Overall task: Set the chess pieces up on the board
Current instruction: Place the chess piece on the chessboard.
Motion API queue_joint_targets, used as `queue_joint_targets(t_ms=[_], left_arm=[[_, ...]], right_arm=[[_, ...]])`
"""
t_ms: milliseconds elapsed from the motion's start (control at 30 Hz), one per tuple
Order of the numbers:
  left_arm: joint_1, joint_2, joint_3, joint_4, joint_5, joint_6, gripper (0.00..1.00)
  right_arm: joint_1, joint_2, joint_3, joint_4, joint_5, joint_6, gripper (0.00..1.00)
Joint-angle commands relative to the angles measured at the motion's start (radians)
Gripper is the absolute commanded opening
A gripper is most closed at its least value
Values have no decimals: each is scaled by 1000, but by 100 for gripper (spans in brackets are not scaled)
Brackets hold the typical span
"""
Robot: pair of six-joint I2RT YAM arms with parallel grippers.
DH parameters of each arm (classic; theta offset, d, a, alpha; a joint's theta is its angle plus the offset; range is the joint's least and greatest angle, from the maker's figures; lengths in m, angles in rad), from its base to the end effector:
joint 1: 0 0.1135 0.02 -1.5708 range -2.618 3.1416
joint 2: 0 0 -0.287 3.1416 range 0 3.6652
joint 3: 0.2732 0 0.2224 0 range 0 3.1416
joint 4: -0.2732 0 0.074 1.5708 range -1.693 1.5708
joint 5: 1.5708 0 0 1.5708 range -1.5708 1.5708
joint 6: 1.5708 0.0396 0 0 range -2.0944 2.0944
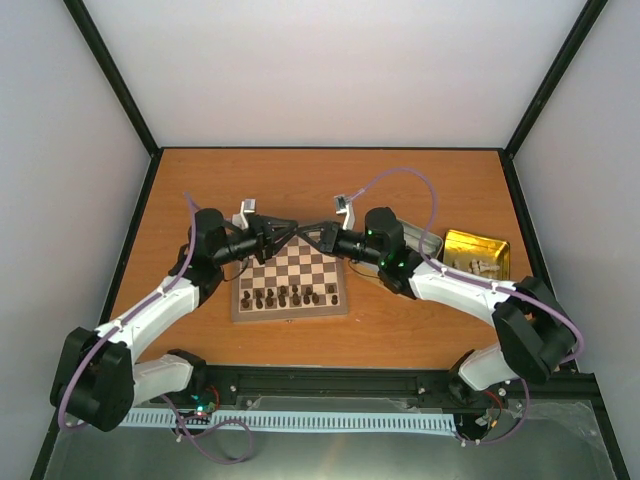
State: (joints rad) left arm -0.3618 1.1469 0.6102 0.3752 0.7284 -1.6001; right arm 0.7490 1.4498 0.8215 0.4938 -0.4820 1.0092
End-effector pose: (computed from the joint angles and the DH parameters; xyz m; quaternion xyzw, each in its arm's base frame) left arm 0.1954 -0.1021 0.3005 -0.2252 0.7136 -0.6539 0.1112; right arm 0.2087 0.2191 0.3064 -0.0608 0.7455 0.6068 0.2691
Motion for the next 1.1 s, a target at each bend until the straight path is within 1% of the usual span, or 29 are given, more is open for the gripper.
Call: queue_joint_targets(t_ms=[0,33,67,133,233,333,400,467,533,633,733,800,867,967,1067], left_arm=[[-2,-22,5,30,-20,-14,17],[-2,-23,3,22,-25,-3,21],[-2,-28,-2,9,-36,11,26],[-2,-53,-8,-47,-93,68,43],[-2,-110,-5,-248,-248,229,56],[0,-177,-3,-412,-444,397,61],[0,-228,0,-493,-563,513,65],[0,-279,18,-561,-662,619,70],[0,-332,42,-627,-746,731,72],[0,-391,86,-699,-875,877,75],[0,-444,109,-752,-992,967,77],[0,-485,96,-753,-1058,1008,79],[0,-527,77,-744,-1087,1008,81],[0,-557,55,-707,-1050,1024,82],[-1,-563,49,-702,-1053,1019,83]], right_arm=[[16,7,11,19,13,46,6],[16,4,18,-2,12,47,5],[16,-1,30,-33,10,47,4],[15,-10,69,-141,20,32,3],[5,-1,158,-459,33,-43,3],[-20,80,308,-870,54,-201,3],[-31,159,408,-1091,62,-335,3],[-30,231,486,-1253,107,-433,3],[-30,275,528,-1333,156,-483,3],[-29,338,603,-1416,167,-527,3],[-16,398,670,-1492,176,-557,3],[-8,436,700,-1528,181,-564,3],[0,477,730,-1563,182,-568,3],[16,515,771,-1598,182,-572,3],[30,555,810,-1619,176,-571,3]])
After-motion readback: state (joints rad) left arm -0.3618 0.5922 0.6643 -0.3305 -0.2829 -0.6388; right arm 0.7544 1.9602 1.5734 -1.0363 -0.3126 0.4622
